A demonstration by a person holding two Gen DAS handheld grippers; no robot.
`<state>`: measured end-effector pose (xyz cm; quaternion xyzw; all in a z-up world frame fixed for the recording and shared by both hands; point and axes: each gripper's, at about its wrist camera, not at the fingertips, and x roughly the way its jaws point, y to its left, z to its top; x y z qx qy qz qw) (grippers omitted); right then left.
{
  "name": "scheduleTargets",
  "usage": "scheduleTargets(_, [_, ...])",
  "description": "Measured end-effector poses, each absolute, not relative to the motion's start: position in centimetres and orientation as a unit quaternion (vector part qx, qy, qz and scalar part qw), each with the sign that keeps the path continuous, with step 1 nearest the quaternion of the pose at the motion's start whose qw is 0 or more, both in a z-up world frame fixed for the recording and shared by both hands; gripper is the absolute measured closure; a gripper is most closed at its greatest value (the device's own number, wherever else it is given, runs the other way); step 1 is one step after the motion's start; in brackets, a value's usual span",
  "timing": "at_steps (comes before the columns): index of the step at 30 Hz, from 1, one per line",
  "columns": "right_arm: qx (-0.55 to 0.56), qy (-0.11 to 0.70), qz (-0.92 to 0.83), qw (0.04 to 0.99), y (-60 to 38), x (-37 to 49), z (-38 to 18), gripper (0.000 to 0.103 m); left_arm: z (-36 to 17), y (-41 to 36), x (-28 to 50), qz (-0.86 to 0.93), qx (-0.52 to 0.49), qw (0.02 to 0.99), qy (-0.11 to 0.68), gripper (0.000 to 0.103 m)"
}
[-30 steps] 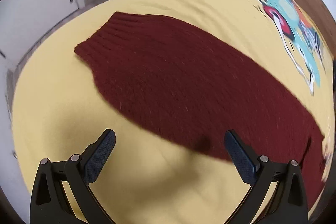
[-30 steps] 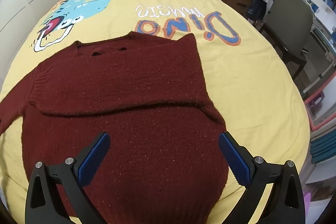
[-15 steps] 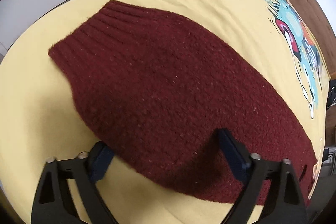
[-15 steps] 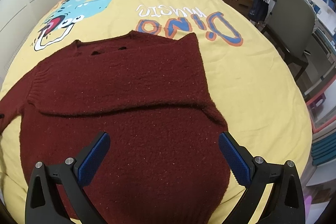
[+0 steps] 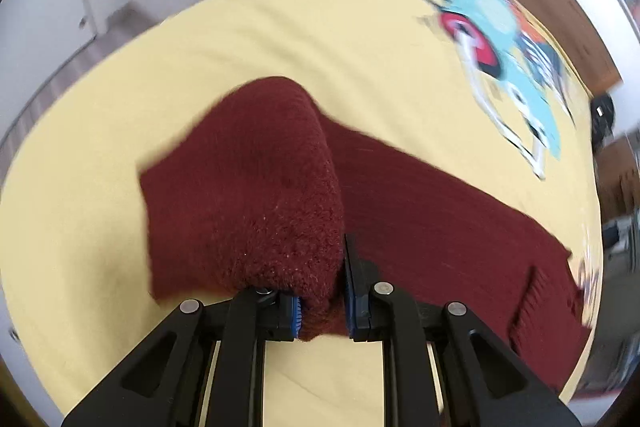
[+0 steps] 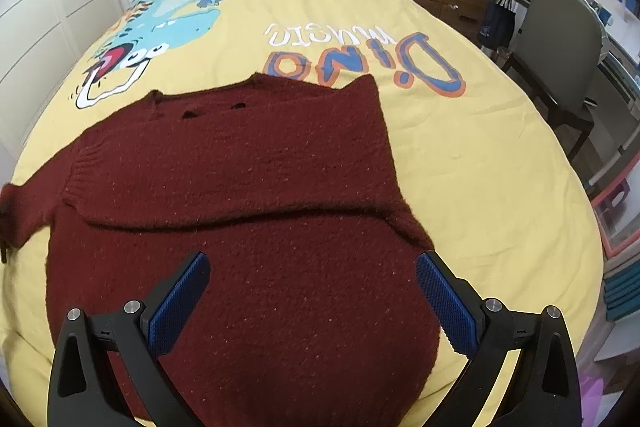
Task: Fold small clothes
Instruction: 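Grasp the sweater side edge with the left tool and fold it over the body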
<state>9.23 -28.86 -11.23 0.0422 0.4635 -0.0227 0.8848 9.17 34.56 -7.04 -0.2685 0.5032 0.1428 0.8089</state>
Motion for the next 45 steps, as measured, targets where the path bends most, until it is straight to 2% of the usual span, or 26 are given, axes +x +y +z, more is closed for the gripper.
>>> scheduleTargets(8, [0.045, 0.454, -0.002, 0.890, -30.3, 10.5, -10.6, 0.000, -1.5, 22.2, 10.6, 0.053, -0.197, 0.845, 0.495, 0.090])
scheduleTargets(17, [0.040, 0.444, 0.002, 0.895, -32.4, 12.6, -9.1, 0.000, -0.2, 7.6, 16.3, -0.041, -0.136, 0.857, 0.496, 0.091])
scheduleTargets(23, [0.031, 0.442, -0.009, 0.897, -34.1, 13.8, -8.7, 0.000, -2.0, -0.8, 19.8, -0.089, -0.096, 0.855, 0.502, 0.091])
scheduleTargets(31, [0.035, 0.476, -0.017, 0.879, -35.2, 15.7, -11.6, 0.000, -6.2, -9.3, 20.2, -0.120, -0.042, 0.843, 0.523, 0.091])
scheduleTargets(40, [0.043, 0.506, 0.002, 0.861, -34.2, 15.8, -14.5, 0.000, -13.1, -11.2, 20.4, -0.091, 0.002, 0.821, 0.563, 0.090])
scheduleTargets(45, [0.052, 0.508, 0.006, 0.860, -34.1, 15.2, -15.0, 0.000, -14.9, -10.9, 20.2, -0.090, 0.008, 0.809, 0.581, 0.088])
